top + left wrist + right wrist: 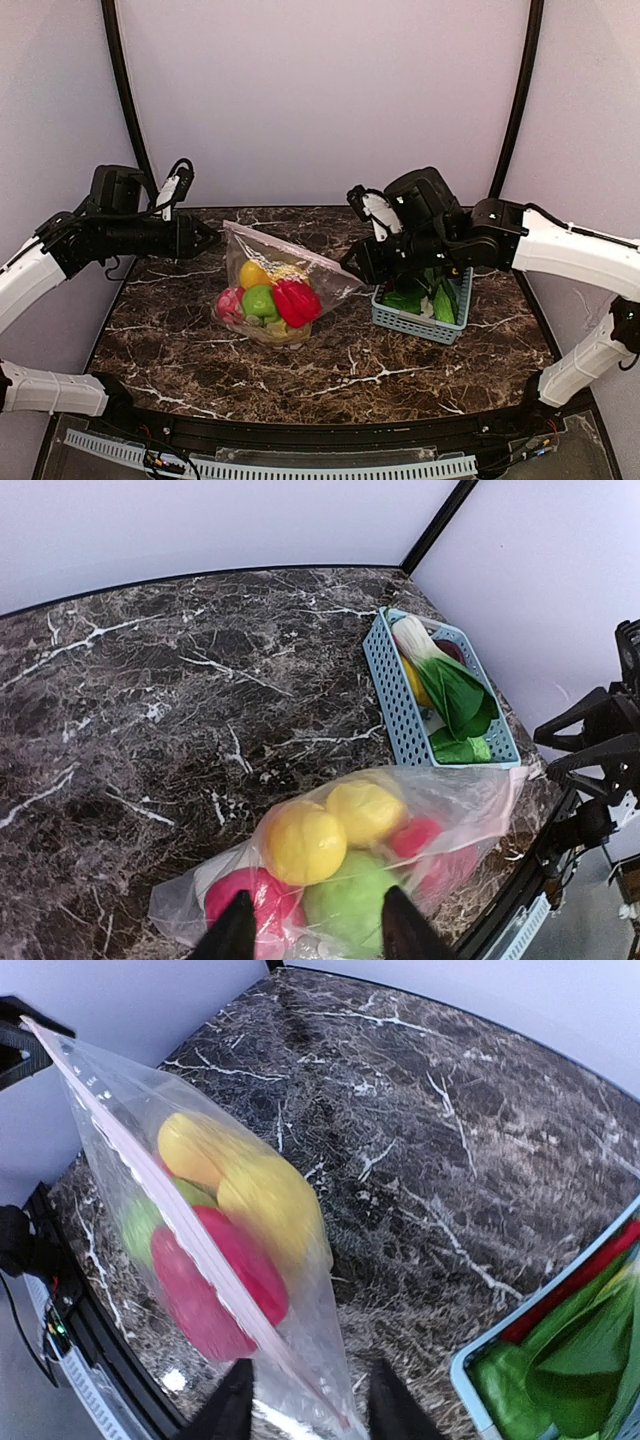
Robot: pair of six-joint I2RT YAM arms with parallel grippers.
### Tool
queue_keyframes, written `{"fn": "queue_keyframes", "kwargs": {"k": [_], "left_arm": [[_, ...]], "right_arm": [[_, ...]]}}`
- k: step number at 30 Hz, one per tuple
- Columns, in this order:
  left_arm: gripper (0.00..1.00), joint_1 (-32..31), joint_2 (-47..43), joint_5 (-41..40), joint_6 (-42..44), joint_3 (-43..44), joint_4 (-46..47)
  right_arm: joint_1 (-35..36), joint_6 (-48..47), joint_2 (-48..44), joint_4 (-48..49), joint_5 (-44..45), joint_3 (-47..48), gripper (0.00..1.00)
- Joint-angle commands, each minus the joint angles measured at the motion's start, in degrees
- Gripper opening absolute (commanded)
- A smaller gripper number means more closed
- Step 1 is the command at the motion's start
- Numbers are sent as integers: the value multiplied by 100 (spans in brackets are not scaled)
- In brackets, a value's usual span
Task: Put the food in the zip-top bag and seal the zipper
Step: Zip the zipper on the zipper food storage bag, then reset both arms
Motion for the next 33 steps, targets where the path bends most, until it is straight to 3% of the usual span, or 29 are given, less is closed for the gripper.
{"fn": "queue_keyframes", "kwargs": {"k": [1, 2, 4, 6, 14, 25, 33], "left_arm": [[59, 66, -56, 152, -51, 132, 111], [72, 64, -72, 190, -56, 151, 106], [84, 62, -110, 278, -49, 194, 60], [90, 62, -141, 373, -27, 204, 2], [98, 156, -222, 76, -43, 59, -196], [99, 923, -524, -139, -47, -496, -4], [99, 2178, -986, -143, -31, -1291, 409]], "right_arm": [[-56, 91, -159, 132, -274, 172, 51], [-53, 90, -204, 143, -288, 161, 57], [-57, 90, -314, 134, -289, 130, 68], [-61, 120, -443, 109, -228, 96, 77], [-574, 404, -961, 102, -197, -345, 97], [-1772, 727, -1739, 270, -394, -1708, 99], [-3213, 364, -2632, 390, -782, -2446, 99]]}}
